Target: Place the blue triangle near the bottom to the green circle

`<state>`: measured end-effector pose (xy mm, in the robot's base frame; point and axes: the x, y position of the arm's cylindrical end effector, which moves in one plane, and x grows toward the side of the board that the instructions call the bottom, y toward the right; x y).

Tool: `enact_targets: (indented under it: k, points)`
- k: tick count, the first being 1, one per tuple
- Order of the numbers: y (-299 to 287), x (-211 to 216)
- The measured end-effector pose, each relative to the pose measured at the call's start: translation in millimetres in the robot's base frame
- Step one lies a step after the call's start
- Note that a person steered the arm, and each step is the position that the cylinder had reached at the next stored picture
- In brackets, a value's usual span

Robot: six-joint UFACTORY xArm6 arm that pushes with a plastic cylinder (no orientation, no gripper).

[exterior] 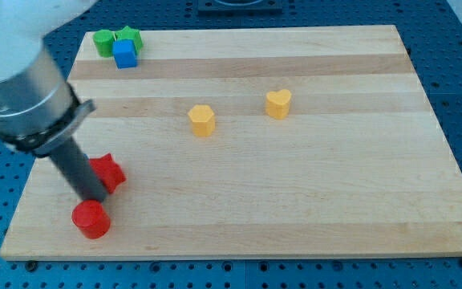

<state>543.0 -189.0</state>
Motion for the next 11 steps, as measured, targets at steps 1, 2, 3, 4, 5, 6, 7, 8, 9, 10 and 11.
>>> enact_targets:
  k: [1,2,3,4,5,6,7,8,9,10,11]
  points:
    - [-2.0,-23.3]
    - [-9.4,-1.9]
    - [-31.3,15.3]
    - [-35.4,2.3]
    - [-38.0,-22.4]
    - [-39.4,-45.0]
    - [-53.2,-69.4]
    - [-77.8,-75.9]
    - [-70.0,-90.1]
    - [-46.0,-99.1]
    - [-27.7,-117.6]
